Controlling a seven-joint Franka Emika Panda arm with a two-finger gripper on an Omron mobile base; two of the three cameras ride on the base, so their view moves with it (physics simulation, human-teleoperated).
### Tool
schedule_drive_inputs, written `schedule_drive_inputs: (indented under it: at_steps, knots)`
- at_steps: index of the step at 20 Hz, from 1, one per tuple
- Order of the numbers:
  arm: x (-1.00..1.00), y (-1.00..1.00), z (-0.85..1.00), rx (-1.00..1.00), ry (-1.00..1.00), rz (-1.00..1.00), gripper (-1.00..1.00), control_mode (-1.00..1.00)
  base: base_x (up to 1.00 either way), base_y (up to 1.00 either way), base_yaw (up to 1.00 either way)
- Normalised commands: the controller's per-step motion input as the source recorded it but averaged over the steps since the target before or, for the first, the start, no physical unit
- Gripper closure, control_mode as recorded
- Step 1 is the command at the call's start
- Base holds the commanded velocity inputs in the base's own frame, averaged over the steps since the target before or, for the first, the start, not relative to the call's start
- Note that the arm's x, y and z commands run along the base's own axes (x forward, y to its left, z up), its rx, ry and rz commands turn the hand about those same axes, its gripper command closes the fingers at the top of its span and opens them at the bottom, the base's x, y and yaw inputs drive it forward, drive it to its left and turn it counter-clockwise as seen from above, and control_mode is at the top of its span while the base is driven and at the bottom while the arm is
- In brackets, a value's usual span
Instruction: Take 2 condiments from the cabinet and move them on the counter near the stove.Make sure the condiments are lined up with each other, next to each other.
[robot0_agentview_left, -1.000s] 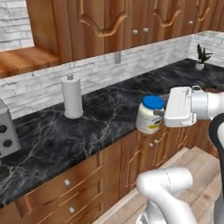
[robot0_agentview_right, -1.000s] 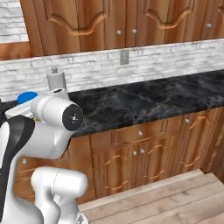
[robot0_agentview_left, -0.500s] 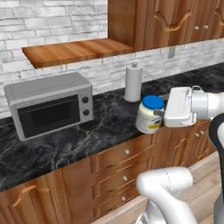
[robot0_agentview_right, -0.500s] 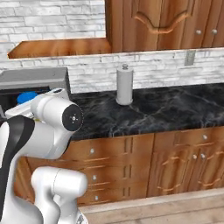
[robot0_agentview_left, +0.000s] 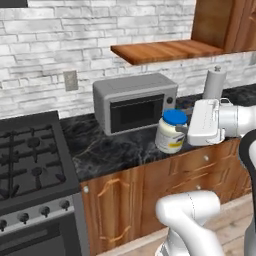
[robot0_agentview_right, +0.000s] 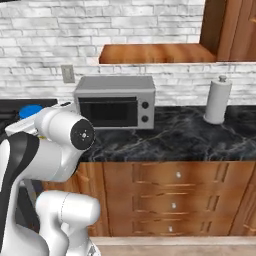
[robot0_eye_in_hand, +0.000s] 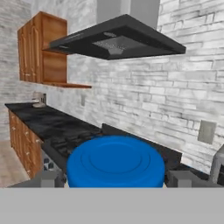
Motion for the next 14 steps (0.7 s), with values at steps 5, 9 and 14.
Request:
schedule_drive_inputs:
  at_steps: [5, 9, 14]
  knots:
    - [0.00, 0.00, 0.00, 0.00, 0.00, 0.00, 1.00, 1.00, -0.11, 1.00, 0.26]
    - [0.00, 0.00, 0.00, 0.00, 0.00, 0.00, 1.00, 1.00, -0.06, 1.00, 0.25]
    - [0.00, 0.00, 0.00, 0.00, 0.00, 0.00, 1.00, 1.00, -0.01, 1.00, 0.23]
